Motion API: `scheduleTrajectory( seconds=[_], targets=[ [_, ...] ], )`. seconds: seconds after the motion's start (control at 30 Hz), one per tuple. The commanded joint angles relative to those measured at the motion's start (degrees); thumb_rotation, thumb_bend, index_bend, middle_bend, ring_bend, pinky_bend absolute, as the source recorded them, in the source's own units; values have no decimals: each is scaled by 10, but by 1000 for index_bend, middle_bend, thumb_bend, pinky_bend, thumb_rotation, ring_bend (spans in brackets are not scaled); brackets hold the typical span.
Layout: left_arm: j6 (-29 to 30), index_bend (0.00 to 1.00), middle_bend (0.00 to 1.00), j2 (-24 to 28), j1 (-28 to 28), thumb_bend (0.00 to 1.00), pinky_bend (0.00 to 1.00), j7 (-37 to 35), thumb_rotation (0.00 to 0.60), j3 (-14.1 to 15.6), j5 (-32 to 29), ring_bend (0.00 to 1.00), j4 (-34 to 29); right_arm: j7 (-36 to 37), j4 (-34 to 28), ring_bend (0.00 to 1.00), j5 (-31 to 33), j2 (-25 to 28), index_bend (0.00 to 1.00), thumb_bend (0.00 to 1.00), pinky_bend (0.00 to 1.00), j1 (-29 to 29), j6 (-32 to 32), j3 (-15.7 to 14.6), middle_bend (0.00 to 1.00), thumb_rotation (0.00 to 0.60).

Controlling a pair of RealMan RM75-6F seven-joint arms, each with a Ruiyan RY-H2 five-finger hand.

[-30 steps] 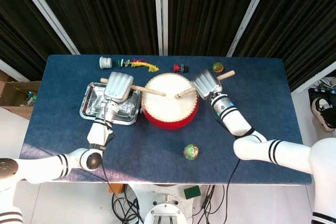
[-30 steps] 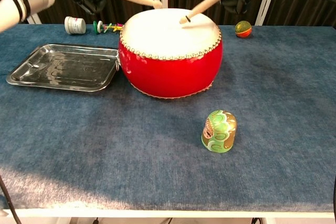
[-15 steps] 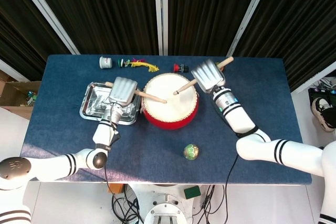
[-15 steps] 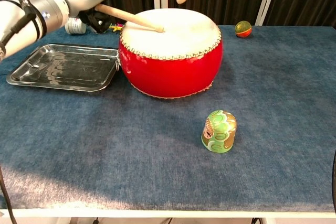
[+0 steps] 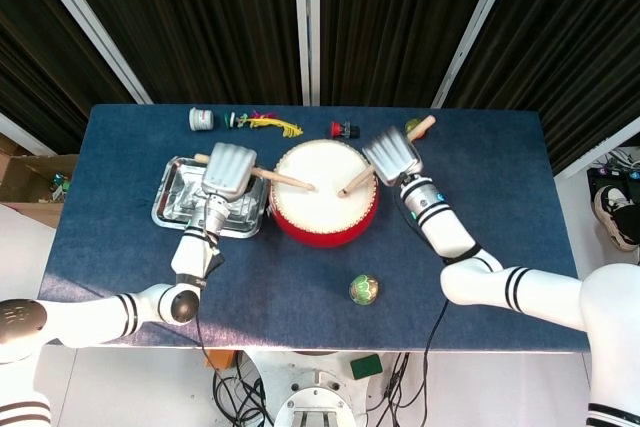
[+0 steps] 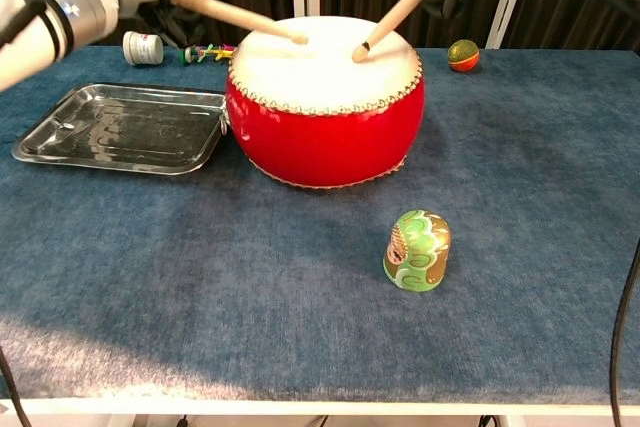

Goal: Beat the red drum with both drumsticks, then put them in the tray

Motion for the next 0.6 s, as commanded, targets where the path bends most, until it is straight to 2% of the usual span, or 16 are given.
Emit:
scheduleTrajectory(
  seconds=[0.03,0.17,0.37,0.5,0.6],
  targets=[
    [-8,1000,1000,-18,-6,492,1000,5,600,7,-10,1000,23,23,-28,980,-17,30,1000,820,978,-11,21,19,1000,600],
    [17,1000,1000,4,3,492,1000,-5,600,0,7,1000,-5,13,-11,980,-9,19,1000,818,978,-8,8,14,1000,600],
    [44,1000,1000,54,23,491,1000,-31,600,-15,23,1000,-78,-29,47,980,5,-42,1000,817,978,3,-22,-15,1000,600],
    [41,1000,1000,72,39,491,1000,-71,600,-22,22,1000,-103,18,35,980,-22,-41,1000,818,978,-12,3,6,1000,600],
    [35,1000,1000,80,55,491,1000,-104,600,-18,20,1000,-96,79,-5,980,-52,-8,1000,817,978,-36,30,30,1000,600]
  ],
)
